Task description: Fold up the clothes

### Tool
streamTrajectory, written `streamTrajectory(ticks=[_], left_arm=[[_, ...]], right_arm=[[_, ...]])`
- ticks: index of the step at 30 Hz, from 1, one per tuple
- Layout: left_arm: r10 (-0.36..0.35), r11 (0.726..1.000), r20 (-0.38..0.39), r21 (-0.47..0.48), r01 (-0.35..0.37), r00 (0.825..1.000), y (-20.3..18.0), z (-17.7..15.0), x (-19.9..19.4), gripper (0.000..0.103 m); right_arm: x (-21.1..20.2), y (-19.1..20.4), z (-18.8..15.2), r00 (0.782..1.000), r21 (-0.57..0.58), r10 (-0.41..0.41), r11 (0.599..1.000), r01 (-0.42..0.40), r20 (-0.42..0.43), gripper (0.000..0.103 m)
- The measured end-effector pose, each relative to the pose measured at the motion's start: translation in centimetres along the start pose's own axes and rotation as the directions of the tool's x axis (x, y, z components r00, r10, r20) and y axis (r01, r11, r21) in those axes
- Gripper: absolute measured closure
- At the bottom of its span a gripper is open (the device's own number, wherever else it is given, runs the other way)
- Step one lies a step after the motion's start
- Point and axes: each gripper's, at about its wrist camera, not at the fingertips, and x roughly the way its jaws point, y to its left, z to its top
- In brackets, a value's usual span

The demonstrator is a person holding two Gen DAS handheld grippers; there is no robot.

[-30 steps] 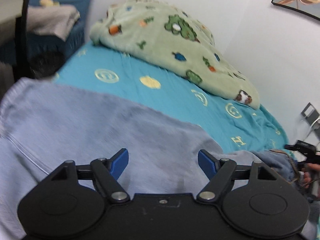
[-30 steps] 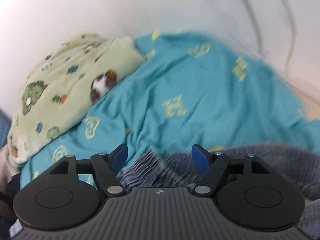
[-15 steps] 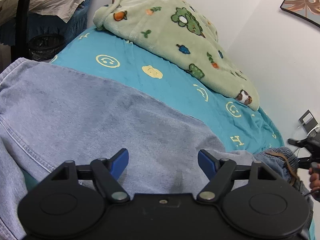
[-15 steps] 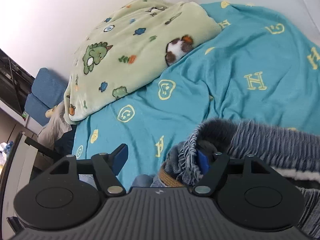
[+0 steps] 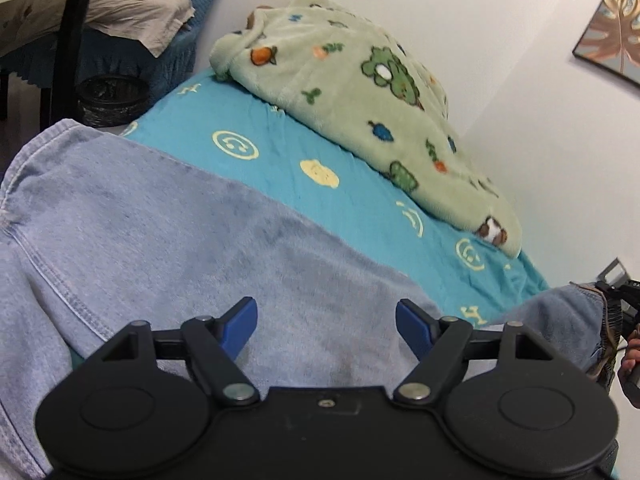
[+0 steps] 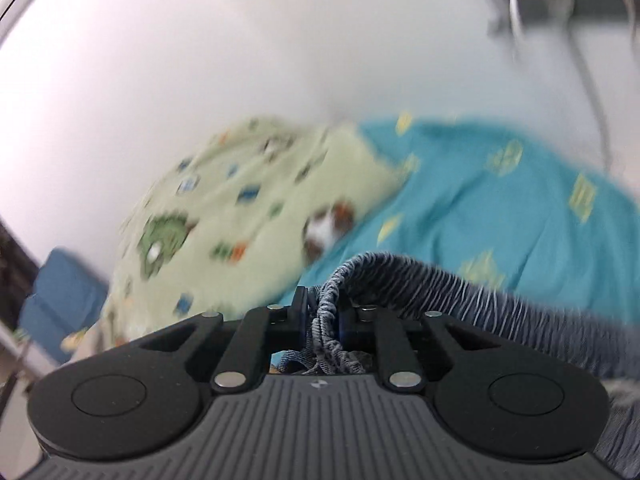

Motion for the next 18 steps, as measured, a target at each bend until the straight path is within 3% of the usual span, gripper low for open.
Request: streamTrajectory(ticks=[4,7,10,14,18], left_arm=[[0.015,1.000,0.015,-0.001,-0.015,1.000,0.1,0.2,-0.4,0.029],[0.013,1.000,0.010,-0.008,-0.013,1.000,0.3,0.2,-0.3,0.029],[0.020,1.000,0.001,0.009,-0.020,1.000,0.3,0.2,0.2,0.029],[0.042,0.999,-0.037,0.010,-0.042,0.998,0.7,-0.1,1.1,0.029],[0.074,0.997,-0.041,-0.010,-0.074,0.996,1.3,0.1,1.4,0.029]], right_arm=[[0.1,-1.7,2.7,0.989,0.038,-0.053,0.998,0.049,0.136,0.089],[0.1,-4.0,4.4,0.967,0.088,-0.085,0.994,0.065,0.240,0.089],[2.4,-6.0,4.6,0.966,0.101,-0.123,0.990,0.102,0.228,0.089],[7.1,-8.7,2.5,0.972,0.105,-0.203,0.976,0.191,0.123,0.086],[9.6,-9.8,0.1,0.954,0.033,-0.296,0.955,0.294,0.058,0.076]])
